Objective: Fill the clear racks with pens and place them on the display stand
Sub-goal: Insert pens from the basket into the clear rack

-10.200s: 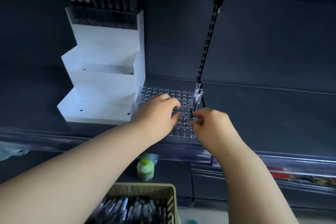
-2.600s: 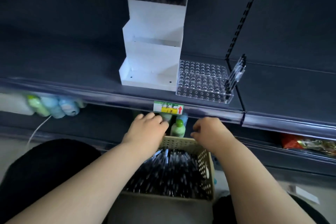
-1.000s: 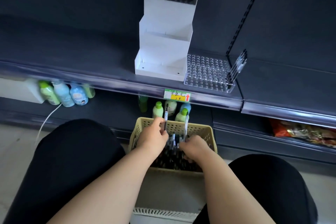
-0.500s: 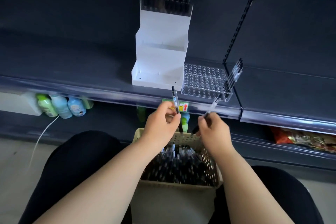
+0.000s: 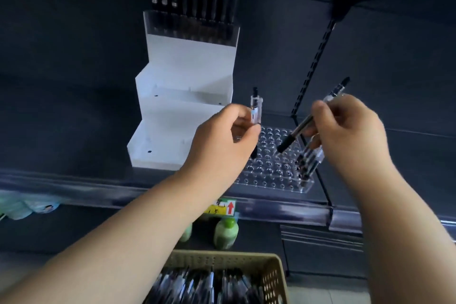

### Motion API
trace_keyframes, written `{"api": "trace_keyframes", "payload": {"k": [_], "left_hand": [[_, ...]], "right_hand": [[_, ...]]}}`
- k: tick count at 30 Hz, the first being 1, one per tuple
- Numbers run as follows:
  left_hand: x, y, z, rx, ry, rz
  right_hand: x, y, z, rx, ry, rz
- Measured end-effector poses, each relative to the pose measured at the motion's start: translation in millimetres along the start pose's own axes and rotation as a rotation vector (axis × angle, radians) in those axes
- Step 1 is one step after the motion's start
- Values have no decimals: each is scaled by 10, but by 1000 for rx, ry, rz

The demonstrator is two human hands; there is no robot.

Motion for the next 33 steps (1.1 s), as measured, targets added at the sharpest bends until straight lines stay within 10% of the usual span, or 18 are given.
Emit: {"api": "trace_keyframes", "payload": {"k": [33], "left_hand": [[434,303,-76,17,-231,243]], "right_hand": [[-364,-19,-454,-132,-48,383]]}}
Point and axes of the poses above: each hand's wrist, its own z-axis away from the middle knuckle, its own y-axis out of the palm, x = y × z, the point moved 5 cm from there along -z, towards the middle knuckle, and after that the axes turned 1 degree about -z, right-handed, at the moved point
